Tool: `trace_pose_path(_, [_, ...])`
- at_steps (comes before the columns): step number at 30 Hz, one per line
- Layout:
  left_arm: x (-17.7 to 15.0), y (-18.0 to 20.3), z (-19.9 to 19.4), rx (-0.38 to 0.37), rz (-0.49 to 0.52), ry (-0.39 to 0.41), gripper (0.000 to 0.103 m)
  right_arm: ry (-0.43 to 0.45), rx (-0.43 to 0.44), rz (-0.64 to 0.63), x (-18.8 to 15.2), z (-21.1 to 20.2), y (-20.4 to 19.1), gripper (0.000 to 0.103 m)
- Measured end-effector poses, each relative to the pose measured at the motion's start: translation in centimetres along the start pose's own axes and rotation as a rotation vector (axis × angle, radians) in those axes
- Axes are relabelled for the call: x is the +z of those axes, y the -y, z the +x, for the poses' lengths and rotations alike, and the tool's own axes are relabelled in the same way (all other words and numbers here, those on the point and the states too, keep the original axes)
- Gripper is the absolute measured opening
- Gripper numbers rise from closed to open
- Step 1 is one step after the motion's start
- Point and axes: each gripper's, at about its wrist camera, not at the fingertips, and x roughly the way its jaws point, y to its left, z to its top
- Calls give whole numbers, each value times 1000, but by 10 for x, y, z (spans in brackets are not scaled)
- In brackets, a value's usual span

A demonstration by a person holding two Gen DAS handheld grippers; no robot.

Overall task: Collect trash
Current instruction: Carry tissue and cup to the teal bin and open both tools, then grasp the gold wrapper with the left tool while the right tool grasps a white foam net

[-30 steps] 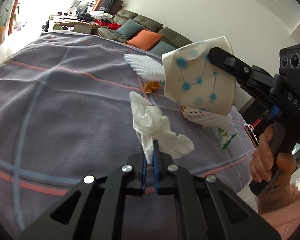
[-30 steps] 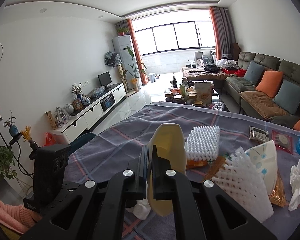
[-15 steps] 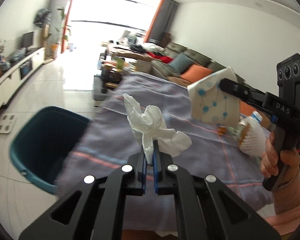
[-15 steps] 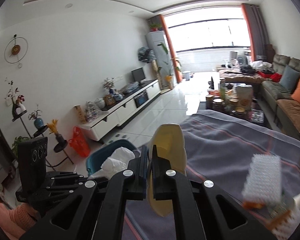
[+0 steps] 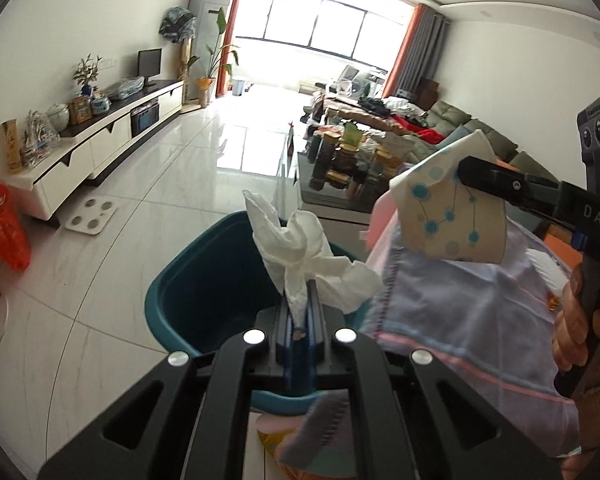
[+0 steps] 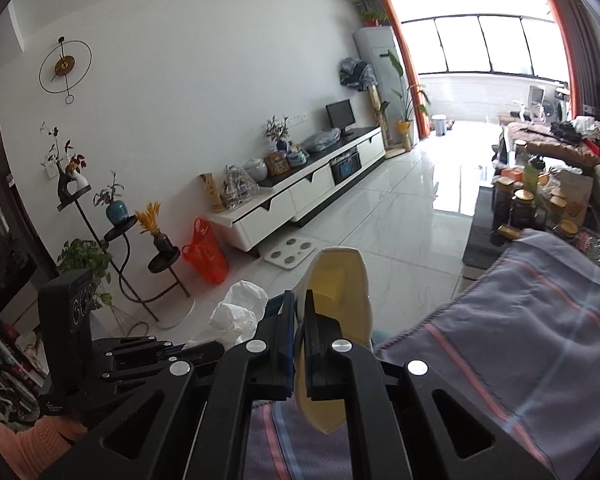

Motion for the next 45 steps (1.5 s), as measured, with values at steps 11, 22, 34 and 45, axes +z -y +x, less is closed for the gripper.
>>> trace_pose_path(11, [-16, -30, 57, 29, -46, -136, 8, -259, -54, 56, -17, 97, 11, 9])
trace_pose_path(22, [-25, -39, 83, 20, -90, -166, 36, -231, -82, 62, -21, 73, 11, 31])
trace_pose_path(34, [-19, 64, -6, -142, 77, 110, 75, 42, -182, -61, -51, -95, 1, 79])
trace_pose_path(45, [-71, 243, -3, -486, 385, 19, 82, 168, -541, 107, -121, -248, 50, 87])
